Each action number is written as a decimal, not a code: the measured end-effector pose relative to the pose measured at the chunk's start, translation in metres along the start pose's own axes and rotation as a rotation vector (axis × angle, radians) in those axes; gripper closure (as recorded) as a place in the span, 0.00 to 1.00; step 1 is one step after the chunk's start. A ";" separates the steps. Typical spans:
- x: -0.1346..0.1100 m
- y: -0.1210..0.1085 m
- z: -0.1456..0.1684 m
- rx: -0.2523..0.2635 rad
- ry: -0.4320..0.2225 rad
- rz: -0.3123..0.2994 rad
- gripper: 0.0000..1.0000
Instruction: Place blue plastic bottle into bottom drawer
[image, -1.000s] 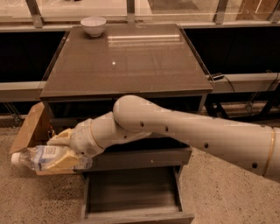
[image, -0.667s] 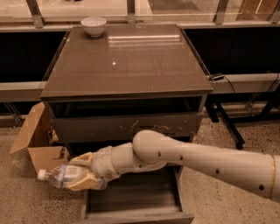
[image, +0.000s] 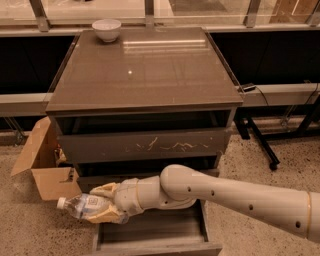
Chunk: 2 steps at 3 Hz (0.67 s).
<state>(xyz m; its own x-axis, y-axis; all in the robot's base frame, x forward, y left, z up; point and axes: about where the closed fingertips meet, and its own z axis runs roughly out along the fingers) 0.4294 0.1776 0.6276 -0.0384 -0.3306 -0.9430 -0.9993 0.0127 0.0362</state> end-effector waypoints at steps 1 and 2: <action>0.021 -0.021 -0.005 0.023 0.005 -0.026 1.00; 0.089 -0.066 -0.011 0.075 -0.056 -0.009 1.00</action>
Offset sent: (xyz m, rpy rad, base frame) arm 0.0803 -0.0542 -0.0976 0.0598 -0.0633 -0.0851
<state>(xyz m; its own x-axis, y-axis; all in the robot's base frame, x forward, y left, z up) 0.4923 0.1371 0.5445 -0.0267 -0.2774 -0.9604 -0.9967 0.0814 0.0043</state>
